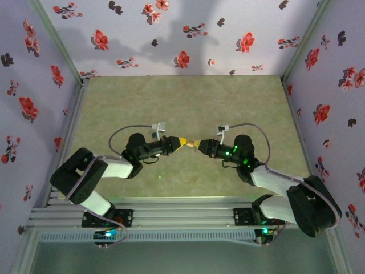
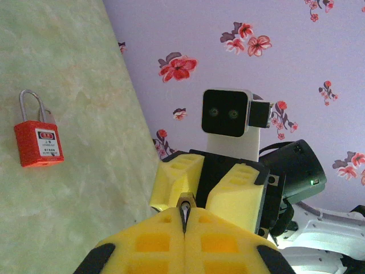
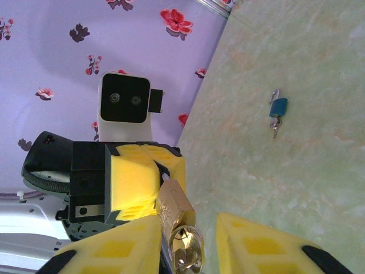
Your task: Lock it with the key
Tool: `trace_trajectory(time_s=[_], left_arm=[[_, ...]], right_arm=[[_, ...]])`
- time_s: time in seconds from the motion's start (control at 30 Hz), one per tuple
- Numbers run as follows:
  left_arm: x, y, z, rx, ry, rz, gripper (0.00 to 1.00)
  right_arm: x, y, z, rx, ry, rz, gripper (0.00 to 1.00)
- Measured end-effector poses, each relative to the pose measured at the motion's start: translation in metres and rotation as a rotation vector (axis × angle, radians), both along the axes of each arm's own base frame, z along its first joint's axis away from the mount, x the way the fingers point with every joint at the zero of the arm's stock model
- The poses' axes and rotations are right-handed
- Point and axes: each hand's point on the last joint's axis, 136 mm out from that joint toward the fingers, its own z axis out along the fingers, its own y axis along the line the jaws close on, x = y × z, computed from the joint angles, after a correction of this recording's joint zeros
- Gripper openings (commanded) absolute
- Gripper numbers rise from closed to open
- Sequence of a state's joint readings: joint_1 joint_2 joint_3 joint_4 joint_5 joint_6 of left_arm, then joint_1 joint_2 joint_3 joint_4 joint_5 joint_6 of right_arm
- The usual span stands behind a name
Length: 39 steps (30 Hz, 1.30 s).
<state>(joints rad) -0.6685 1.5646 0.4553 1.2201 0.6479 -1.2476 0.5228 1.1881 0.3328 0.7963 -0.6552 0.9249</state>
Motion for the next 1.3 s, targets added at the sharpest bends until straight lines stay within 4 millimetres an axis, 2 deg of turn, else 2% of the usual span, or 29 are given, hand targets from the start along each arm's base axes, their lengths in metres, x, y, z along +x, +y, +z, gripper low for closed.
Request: trace_trajectory(time_s=[0.6,0.83,0.97,1.3], left_arm=[[0.0007,0.0015,0.0071,-0.012,-0.014,0.012,0.0],[0.0017,0.0021,0.0063,-0.011,-0.012,0.02,0.0],[0.0022,0.0029,0.0047,-0.008,-0.009,0.026,0.0],[0.0023,0.0043,0.0037,-0.007,-0.006,0.035,0.0]], right_arm=[[-0.0016,0.0024,0.0046,0.009,-0.014,0.013,0.15],[-0.0013,0.0025,0.0056,0.011,-0.017,0.012,0.08],[-0.0012,0.0025,0.0058,0.012,-0.017,0.012,0.0],[-0.0013,0.0026,0.0058,0.012,-0.017,0.013,0.0]])
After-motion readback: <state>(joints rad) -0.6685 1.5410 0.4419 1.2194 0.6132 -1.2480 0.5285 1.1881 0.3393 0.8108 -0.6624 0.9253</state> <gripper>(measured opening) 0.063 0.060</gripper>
